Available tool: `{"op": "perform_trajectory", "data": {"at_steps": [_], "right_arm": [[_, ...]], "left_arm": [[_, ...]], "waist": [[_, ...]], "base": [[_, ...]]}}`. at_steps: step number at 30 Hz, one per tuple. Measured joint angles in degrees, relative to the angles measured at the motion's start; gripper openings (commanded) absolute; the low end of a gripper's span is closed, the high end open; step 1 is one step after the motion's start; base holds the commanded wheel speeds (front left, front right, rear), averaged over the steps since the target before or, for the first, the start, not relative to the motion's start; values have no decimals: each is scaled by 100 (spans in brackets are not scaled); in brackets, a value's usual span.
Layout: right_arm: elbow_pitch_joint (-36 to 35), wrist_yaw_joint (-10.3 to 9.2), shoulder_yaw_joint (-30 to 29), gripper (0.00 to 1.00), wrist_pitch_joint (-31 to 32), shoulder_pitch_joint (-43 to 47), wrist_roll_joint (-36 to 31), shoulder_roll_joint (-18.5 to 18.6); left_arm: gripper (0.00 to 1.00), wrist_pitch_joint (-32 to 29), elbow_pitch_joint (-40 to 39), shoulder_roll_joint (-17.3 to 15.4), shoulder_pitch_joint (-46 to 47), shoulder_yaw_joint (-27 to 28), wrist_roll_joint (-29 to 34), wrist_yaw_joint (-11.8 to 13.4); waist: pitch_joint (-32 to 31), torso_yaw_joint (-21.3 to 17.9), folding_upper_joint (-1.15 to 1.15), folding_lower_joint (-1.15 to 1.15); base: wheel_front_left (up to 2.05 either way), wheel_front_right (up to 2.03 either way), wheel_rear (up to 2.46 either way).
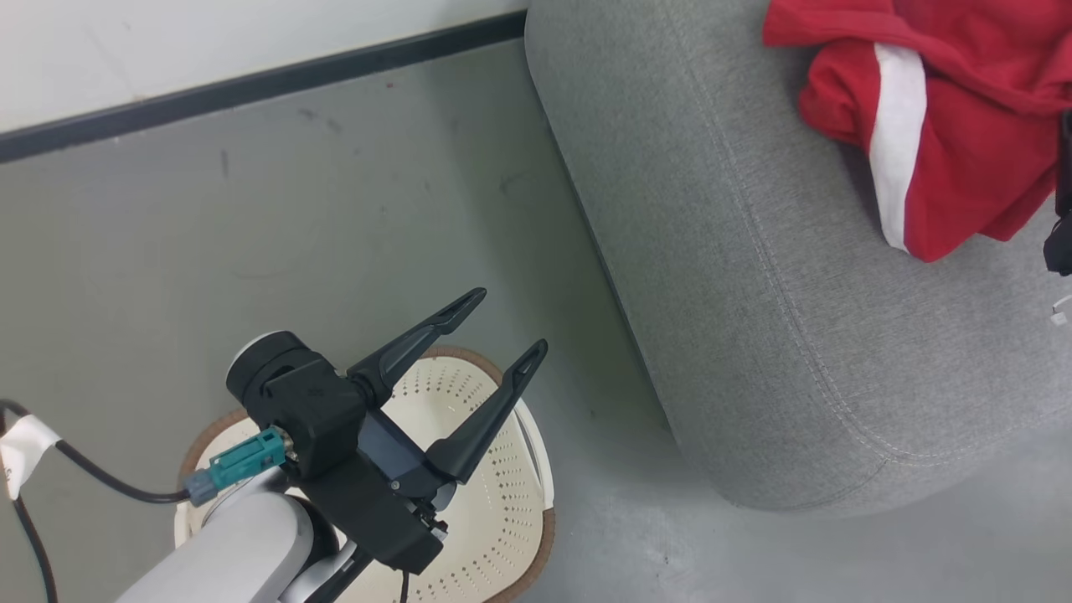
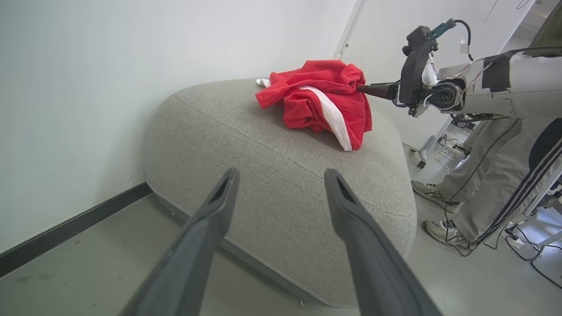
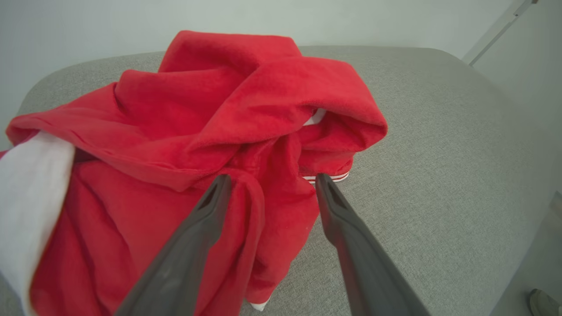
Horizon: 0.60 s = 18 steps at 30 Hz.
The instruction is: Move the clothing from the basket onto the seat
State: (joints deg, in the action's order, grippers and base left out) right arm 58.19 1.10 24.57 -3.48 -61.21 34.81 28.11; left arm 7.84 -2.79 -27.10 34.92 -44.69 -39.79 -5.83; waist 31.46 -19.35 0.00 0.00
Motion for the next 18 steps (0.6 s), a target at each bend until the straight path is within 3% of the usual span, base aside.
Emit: {"op": "perform_trajectory", "data": {"at_steps": [9,18], "right_arm": [[269,213,210,100,342,-13,-112,-93],[88,404,318,100,68,86,-167,-30]], "left_arm": [[100,193,277,74,-186,3,-165,-22],[100,370,572,240,-359,48,-275,-14]], "waist": [[-475,-62,0,0],[-988,-112,-1,-1]], "base": [[0,0,0],[0,0,0]]}}
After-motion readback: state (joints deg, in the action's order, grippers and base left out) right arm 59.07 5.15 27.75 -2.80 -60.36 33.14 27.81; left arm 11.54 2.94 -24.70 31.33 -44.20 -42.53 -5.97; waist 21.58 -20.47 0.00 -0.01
